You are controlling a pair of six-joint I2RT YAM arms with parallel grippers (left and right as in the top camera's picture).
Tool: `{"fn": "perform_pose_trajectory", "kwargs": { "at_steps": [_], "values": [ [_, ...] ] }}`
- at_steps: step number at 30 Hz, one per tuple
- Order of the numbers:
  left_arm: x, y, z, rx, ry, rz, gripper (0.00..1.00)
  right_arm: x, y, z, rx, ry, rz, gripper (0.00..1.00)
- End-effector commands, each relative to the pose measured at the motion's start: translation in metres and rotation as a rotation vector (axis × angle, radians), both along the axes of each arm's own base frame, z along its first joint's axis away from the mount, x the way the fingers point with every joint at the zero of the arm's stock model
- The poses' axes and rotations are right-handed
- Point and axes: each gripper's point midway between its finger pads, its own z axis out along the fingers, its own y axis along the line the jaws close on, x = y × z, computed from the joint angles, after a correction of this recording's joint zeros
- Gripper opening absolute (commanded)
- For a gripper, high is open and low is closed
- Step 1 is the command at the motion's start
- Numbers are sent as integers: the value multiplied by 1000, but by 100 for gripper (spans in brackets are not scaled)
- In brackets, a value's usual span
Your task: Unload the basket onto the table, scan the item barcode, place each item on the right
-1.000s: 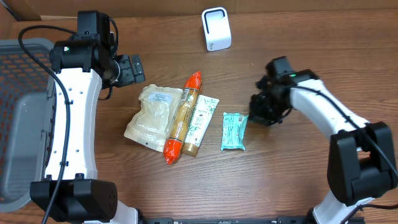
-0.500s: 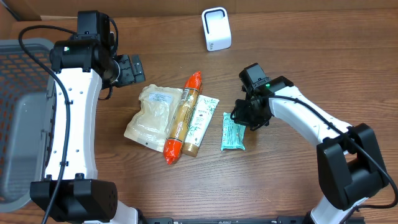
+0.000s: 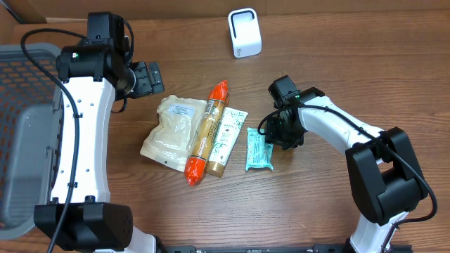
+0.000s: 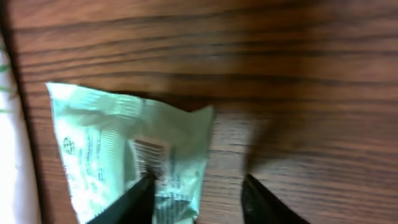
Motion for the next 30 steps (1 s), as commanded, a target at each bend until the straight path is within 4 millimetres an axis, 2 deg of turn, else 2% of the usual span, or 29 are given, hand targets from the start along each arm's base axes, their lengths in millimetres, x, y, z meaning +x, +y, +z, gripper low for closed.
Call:
{"fn": "perform_pose_trajectory", "kwargs": {
  "at_steps": [1,5,6,9,12,18,23,30],
  "values": [
    [1,-2,-4,-12,10,8,99,6,-13,-4,-56,0,21,49],
    [1,-2,-4,-12,10,8,100,24,-13,31,-58,-43,41,47],
    [1,-2,-4,-12,9,8,100,28,-11,43,-53,-58,45,42],
    [1,-2,-4,-12,10,8,100,33,-1,74,-34,-89,73,18],
    [1,-2,-4,-12,10,8,100,25,9,86,-12,-80,97,4],
    [1,-2,-4,-12,10,8,100,-1,20,75,-25,-5,127,4],
    [1,-2,-4,-11,10,7,100,-26,30,55,-46,36,182,4],
    [1,-2,-4,-11,10,7,99,-36,23,24,-85,40,145,4]
  ]
}}
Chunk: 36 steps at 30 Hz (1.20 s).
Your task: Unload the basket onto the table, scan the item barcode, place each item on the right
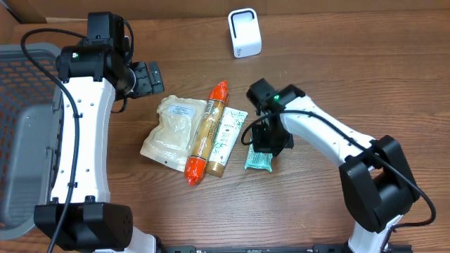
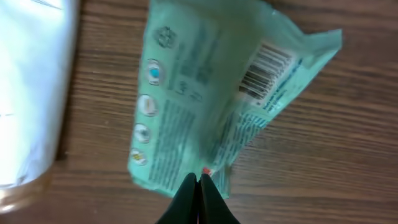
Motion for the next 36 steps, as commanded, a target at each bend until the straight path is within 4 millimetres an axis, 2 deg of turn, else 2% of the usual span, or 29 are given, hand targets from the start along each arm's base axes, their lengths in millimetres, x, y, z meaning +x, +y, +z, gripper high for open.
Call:
{"fn": "perform_pose_trajectory", "kwargs": {
  "at_steps": [1,4,5,7,9,12,14,20,22,23,24,26,31,36],
  "values": [
    [1,-2,-4,-12,10,8,100,-2,-8,-10,-20,-13,-38,4],
    [1,-2,-4,-12,10,8,100,-7,-11,-27,-25,-7,-51,4],
    [1,-2,-4,-12,10,8,99,-8,-12,-32,-26,-6,-51,11],
    [1,-2,-4,-12,10,8,100,-11,-14,-40,-23,-10,-52,35],
    [1,-2,-4,-12,10,8,100,-11,-16,-42,-24,-9,-56,47],
    [1,-2,-4,-12,10,8,100,-2,-15,-37,-12,-33,-64,51],
    [1,-2,-4,-12,10,8,100,9,-13,-26,4,-57,-70,51],
    [1,-2,-4,-12,10,8,100,42,7,46,98,-170,-38,49],
    [1,-2,-4,-12,10,8,100,42,20,62,153,-178,-24,38],
    [1,-2,-4,-12,10,8,100,40,28,66,184,-177,-13,28],
    [1,-2,-4,-12,10,8,100,38,33,67,200,-171,-5,20],
    [1,-2,-4,-12,10,8,100,33,40,63,206,-159,13,13],
    [1,-2,-4,-12,10,8,100,10,50,38,186,-108,4,9],
    [1,-2,-4,-12,10,8,100,-15,52,13,161,-61,13,9]
  ]
}}
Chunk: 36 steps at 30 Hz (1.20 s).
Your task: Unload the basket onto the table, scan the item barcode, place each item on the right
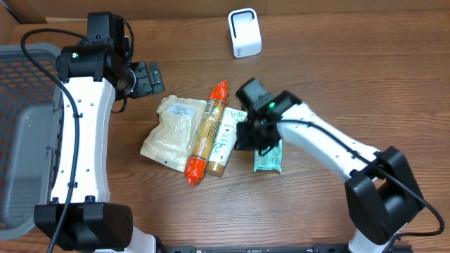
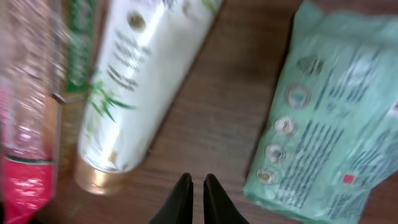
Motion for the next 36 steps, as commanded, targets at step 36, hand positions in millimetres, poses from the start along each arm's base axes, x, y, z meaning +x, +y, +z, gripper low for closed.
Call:
{"fn": "perform_pose_trajectory", "kwargs": {
  "at_steps": [36],
  "values": [
    [1,-2,-4,-12,10,8,100,61,-99,3,76,12,-176,34]
  ]
}}
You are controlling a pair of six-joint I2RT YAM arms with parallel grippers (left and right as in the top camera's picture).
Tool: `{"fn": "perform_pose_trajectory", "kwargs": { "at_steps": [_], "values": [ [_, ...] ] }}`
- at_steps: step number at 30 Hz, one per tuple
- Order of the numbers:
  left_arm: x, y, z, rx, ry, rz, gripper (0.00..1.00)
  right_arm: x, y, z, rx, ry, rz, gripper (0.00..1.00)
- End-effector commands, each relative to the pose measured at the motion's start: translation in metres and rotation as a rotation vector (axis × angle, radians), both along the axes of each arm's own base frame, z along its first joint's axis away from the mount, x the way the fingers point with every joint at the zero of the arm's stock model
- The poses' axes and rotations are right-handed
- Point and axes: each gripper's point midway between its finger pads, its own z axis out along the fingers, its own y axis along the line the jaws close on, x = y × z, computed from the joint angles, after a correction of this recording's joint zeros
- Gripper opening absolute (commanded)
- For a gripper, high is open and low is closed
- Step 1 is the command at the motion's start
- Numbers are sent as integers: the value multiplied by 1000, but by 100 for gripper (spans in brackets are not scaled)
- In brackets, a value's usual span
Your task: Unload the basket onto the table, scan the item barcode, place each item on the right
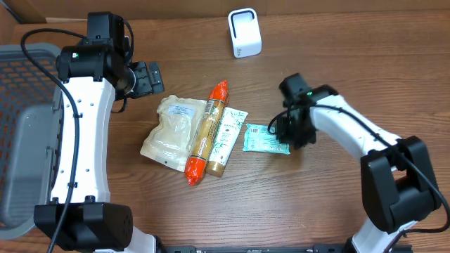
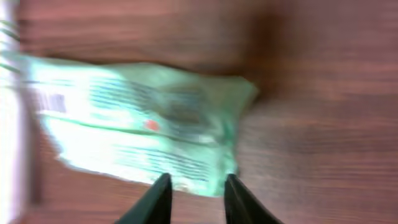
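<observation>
A pale green packet (image 1: 264,138) lies crosswise on the wooden table, just right of the pile of goods. In the right wrist view the green packet (image 2: 137,124) is blurred, with its barcode (image 2: 51,102) facing up at the left end. My right gripper (image 1: 287,135) is at the packet's right end. It is open, and the right gripper (image 2: 197,185) has its fingertips (image 2: 163,186) set on either side of the packet's near right corner. The white scanner (image 1: 244,32) stands at the back of the table. My left gripper (image 1: 146,77) hangs at the far left, away from everything.
A beige pouch (image 1: 171,130), a red and tan stick pack (image 1: 207,130) and a white tube (image 1: 228,132) lie side by side left of the packet. A grey basket (image 1: 21,133) fills the left edge.
The right gripper was shut at the packet's left side beside the tube; now it is open at the packet's right end. The packet lay lengthwise and now lies crosswise, closer to the tube.
The right gripper stood open at the right edge of the lengthwise packet. Then it was shut over the packet's upper part, then shut to its left with the packet shifted right. Now the packet is turned crosswise. The left arm never moved.
</observation>
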Motion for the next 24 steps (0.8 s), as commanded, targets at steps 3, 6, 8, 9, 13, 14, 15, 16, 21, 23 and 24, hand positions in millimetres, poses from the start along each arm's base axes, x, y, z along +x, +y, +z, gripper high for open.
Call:
{"fn": "perform_pose_trajectory", "kwargs": {
  "at_steps": [3,6,8,9,13,14,15,16,21,23,24],
  "values": [
    [1,-2,-4,-12,10,8,100,28,-2,35,280,-25,-11,45],
    [1,-2,-4,-12,10,8,100,25,-24,33,338,-20,21,59],
    [1,-2,-4,-12,10,8,100,19,-27,27,358,-17,47,67],
    [1,-2,-4,-12,10,8,100,15,-27,22,362,-12,54,69],
    [1,-2,-4,-12,10,8,100,5,-21,6,415,-5,54,70],
    [1,-2,-4,-12,10,8,99,3,-18,3,438,-8,55,70],
    [1,-2,-4,-12,10,8,100,1,-16,0,456,-11,56,70],
    [1,-2,-4,-12,10,8,100,-1,-13,-3,473,-11,53,70],
    [1,-2,-4,-12,10,8,100,-5,-10,-18,504,-13,-5,68],
    [1,-2,-4,-12,10,8,100,-4,-9,-22,507,-20,-30,65],
    [1,-2,-4,-12,10,8,99,-4,-7,-25,509,-26,-42,64]
  ]
}}
